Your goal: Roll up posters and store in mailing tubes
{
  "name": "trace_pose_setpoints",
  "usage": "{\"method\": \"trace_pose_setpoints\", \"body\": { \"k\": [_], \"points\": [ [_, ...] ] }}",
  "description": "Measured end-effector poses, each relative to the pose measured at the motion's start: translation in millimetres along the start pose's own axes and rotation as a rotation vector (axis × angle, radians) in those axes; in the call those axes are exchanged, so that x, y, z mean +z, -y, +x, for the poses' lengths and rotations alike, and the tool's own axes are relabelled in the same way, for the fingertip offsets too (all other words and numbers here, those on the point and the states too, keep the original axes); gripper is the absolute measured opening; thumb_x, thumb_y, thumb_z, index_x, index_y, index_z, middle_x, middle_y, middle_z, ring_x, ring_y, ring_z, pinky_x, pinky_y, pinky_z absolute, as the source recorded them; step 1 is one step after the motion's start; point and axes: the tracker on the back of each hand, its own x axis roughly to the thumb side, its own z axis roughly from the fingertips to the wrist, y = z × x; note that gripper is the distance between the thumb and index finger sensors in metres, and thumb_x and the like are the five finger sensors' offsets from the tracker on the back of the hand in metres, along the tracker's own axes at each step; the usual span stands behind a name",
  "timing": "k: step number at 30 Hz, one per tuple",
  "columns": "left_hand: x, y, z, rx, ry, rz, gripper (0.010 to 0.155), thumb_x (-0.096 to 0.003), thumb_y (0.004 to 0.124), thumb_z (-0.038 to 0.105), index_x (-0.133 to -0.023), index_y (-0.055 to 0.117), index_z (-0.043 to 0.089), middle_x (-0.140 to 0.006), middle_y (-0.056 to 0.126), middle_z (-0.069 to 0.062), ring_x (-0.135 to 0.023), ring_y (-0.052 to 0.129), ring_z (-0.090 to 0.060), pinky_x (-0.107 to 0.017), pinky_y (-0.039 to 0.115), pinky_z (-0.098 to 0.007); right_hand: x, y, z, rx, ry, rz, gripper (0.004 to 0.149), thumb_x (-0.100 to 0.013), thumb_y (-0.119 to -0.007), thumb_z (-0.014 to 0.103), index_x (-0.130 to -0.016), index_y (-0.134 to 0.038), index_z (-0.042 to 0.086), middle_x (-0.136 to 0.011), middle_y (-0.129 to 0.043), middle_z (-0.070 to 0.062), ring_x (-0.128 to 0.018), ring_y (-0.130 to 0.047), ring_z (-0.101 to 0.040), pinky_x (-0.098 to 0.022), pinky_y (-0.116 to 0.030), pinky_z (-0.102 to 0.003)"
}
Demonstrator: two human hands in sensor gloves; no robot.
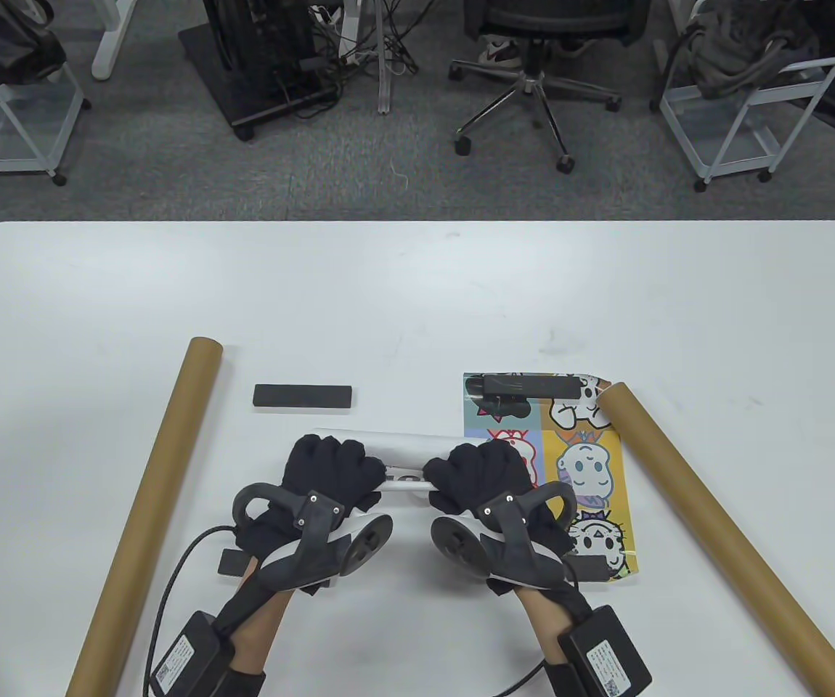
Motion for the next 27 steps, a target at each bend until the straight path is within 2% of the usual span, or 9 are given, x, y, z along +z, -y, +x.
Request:
{"method": "trace_pose_setpoints", "body": {
  "k": [3,8,12,14,17,21,23,26,27],
  "points": [
    [-1,-1,1,-0.004,-0.016,-0.017,0.043,-0.0487,0.074,0.05,-0.09,0.082,0.042,-0.095,0.078,0.007,-0.079,0.085,-0.021,-0.079,0.07,-0.052,1,1,-3,0.003,-0.018,-0.009,0.041,-0.044,-0.076,0.037,-0.083,-0.08,0.025,-0.08,-0.082,-0.007,-0.063,-0.087,-0.032,-0.066,-0.067,-0.064],
    [-1,-2,1,0.083,-0.018,-0.018,0.05,-0.0496,0.074,0.046,-0.099,0.079,0.037,-0.084,0.084,0.01,-0.068,0.09,-0.017,-0.076,0.075,-0.049,1,3,-7,-0.015,-0.027,-0.006,0.042,-0.044,-0.075,0.036,-0.084,-0.08,0.023,-0.072,-0.085,-0.003,-0.055,-0.089,-0.028,-0.063,-0.072,-0.061],
    [1,-3,-4,0.126,-0.019,0.047,0.063,-0.0457,0.079,0.048,-0.106,0.067,0.038,-0.08,0.09,0.014,-0.066,0.096,-0.013,-0.074,0.079,-0.045,2,3,-10,-0.014,-0.039,-0.034,0.051,-0.041,-0.078,0.037,-0.089,-0.077,0.022,-0.07,-0.088,-0.001,-0.054,-0.092,-0.026,-0.062,-0.075,-0.058],
    [1,-4,-6,0.125,-0.019,0.07,0.062,-0.0438,0.081,0.049,-0.104,0.069,0.038,-0.079,0.093,0.015,-0.065,0.099,-0.012,-0.074,0.081,-0.044,2,3,-11,-0.014,-0.044,-0.039,0.053,-0.039,-0.079,0.038,-0.089,-0.076,0.021,-0.069,-0.089,0.0,-0.053,-0.094,-0.025,-0.062,-0.076,-0.057],
    [1,-3,-6,0.09,-0.013,0.072,0.051,-0.0434,0.08,0.05,-0.093,0.079,0.04,-0.077,0.096,0.017,-0.063,0.102,-0.011,-0.073,0.082,-0.042,1,1,-10,-0.004,-0.041,-0.03,0.051,-0.04,-0.077,0.038,-0.088,-0.077,0.022,-0.07,-0.093,0.002,-0.053,-0.097,-0.025,-0.061,-0.078,-0.055],
    [-1,0,-4,0.057,-0.016,0.038,0.047,-0.0485,0.069,0.047,-0.095,0.076,0.04,-0.081,0.092,0.015,-0.064,0.098,-0.013,-0.075,0.078,-0.045,-1,-2,-6,0.006,-0.027,0.044,0.049,-0.047,-0.068,0.032,-0.094,-0.07,0.019,-0.077,-0.089,-0.003,-0.059,-0.094,-0.028,-0.064,-0.073,-0.059],
    [-1,0,-4,0.049,-0.017,0.025,0.047,-0.0498,0.066,0.045,-0.096,0.073,0.039,-0.082,0.09,0.012,-0.063,0.095,-0.015,-0.075,0.077,-0.047,-2,-4,-6,-0.014,-0.021,0.094,0.05,-0.049,-0.066,0.033,-0.096,-0.064,0.017,-0.076,-0.084,-0.003,-0.056,-0.089,-0.029,-0.065,-0.07,-0.062],
    [0,-2,-3,0.02,-0.012,0.036,0.046,-0.0455,0.078,0.049,-0.09,0.072,0.04,-0.075,0.088,0.014,-0.058,0.092,-0.013,-0.075,0.077,-0.047,-2,-3,-6,0.003,-0.014,0.082,0.056,-0.043,-0.076,0.041,-0.094,-0.065,0.021,-0.072,-0.083,0.0,-0.053,-0.088,-0.026,-0.064,-0.071,-0.06],
    [0,-3,-2,-0.011,-0.004,0.04,0.043,-0.0442,0.081,0.05,-0.086,0.074,0.041,-0.072,0.089,0.014,-0.056,0.092,-0.012,-0.074,0.078,-0.046,-1,-1,-5,0.017,-0.011,0.051,0.051,-0.043,-0.077,0.04,-0.09,-0.069,0.023,-0.068,-0.085,0.002,-0.05,-0.089,-0.025,-0.064,-0.073,-0.059]
  ]
}}
